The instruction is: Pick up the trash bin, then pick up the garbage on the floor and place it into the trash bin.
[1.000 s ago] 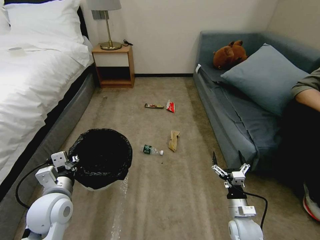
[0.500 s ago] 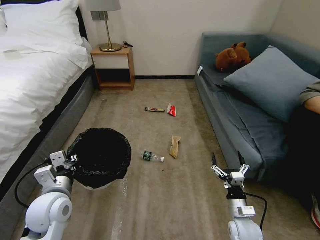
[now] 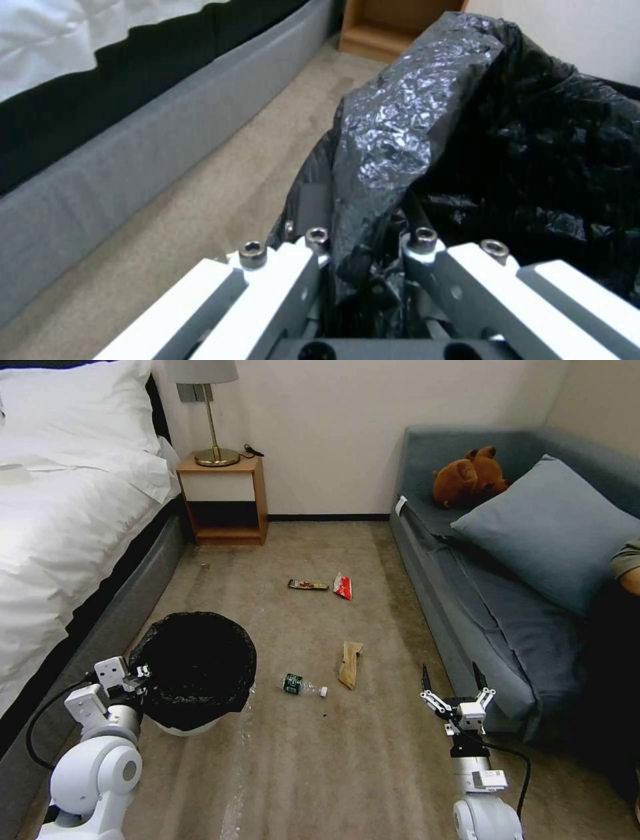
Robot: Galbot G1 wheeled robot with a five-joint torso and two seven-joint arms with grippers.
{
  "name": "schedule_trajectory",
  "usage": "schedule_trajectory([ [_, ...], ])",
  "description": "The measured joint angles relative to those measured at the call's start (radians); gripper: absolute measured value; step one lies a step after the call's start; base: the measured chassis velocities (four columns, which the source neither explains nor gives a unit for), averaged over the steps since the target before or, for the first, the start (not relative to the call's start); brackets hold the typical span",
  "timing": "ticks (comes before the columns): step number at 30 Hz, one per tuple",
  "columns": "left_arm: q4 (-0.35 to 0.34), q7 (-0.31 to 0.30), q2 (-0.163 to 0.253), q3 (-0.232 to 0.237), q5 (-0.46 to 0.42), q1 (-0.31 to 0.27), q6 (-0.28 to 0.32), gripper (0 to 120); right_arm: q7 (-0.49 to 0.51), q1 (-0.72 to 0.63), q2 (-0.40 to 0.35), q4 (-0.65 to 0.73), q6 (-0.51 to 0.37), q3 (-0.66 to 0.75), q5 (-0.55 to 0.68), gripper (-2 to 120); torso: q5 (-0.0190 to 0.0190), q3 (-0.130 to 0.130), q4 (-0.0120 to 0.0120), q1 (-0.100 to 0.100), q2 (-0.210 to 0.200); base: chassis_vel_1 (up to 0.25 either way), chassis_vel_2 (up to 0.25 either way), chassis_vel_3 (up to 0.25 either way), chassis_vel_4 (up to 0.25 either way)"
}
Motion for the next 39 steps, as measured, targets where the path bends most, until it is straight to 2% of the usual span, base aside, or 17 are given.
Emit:
schedule_trajectory([
  [39,-0.033,0.001,-0.01,-0.019,-0.012,0.024,0.0,4,-0.009,-0.011,-0.003,-0.002,0.01,0.018,0.009,100,0.0002,0.0,0.0,0.0,0.0,-0.087,0.088,0.09,-0.088],
])
